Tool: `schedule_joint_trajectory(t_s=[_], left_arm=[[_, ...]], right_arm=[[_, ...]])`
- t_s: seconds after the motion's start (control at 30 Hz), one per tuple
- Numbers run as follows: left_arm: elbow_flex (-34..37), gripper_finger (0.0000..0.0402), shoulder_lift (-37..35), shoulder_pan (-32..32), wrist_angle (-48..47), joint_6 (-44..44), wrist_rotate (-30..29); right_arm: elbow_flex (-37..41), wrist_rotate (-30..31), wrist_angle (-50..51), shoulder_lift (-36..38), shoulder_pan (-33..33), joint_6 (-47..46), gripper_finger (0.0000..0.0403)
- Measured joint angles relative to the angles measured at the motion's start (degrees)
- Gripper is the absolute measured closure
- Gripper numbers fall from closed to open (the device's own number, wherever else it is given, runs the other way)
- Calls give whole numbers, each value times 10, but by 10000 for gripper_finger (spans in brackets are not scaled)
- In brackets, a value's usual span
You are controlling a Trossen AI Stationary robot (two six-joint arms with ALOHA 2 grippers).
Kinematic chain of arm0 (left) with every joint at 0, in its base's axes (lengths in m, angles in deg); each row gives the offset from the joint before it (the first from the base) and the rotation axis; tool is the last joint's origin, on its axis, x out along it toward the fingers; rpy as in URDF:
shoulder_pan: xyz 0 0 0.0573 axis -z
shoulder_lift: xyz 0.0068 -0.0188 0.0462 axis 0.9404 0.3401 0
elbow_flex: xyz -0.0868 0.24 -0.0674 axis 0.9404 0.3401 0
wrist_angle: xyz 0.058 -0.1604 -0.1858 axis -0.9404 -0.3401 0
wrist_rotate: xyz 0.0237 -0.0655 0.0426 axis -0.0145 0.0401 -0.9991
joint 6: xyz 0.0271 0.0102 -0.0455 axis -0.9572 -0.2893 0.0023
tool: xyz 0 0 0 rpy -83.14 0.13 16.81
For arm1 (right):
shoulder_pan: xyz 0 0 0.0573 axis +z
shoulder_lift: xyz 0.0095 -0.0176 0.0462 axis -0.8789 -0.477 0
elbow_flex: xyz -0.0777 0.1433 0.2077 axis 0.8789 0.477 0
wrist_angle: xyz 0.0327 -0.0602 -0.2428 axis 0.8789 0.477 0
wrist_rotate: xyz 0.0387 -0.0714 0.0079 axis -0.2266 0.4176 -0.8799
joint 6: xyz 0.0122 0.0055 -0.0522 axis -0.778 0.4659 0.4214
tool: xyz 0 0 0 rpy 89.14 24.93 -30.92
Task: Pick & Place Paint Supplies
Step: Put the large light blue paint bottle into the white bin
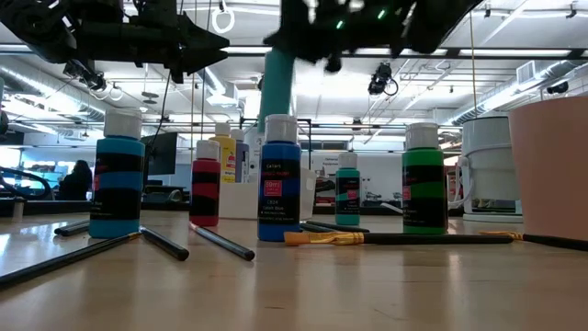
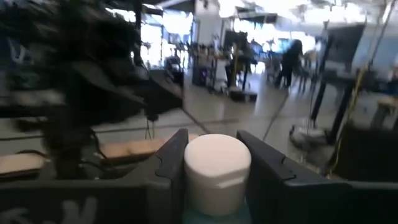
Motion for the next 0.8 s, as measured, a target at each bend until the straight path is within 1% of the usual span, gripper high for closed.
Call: schedule_joint_trajectory(t_s=[0.23, 0.43, 0.7, 0.8], left_arm=[[0, 209, 0, 1, -12, -2, 2], [0, 209, 0, 1, -14, -2, 2], [0, 209, 0, 0, -16, -2, 3], [0, 209, 0, 0, -15, -2, 3]], right_arm=[[-41, -10, -9, -101, -48, -53, 288], [-57, -10, -24, -149, -68, -70, 287], [-59, -11, -40, -178, -91, -72, 286], [-58, -26, -33, -180, -101, -79, 286]])
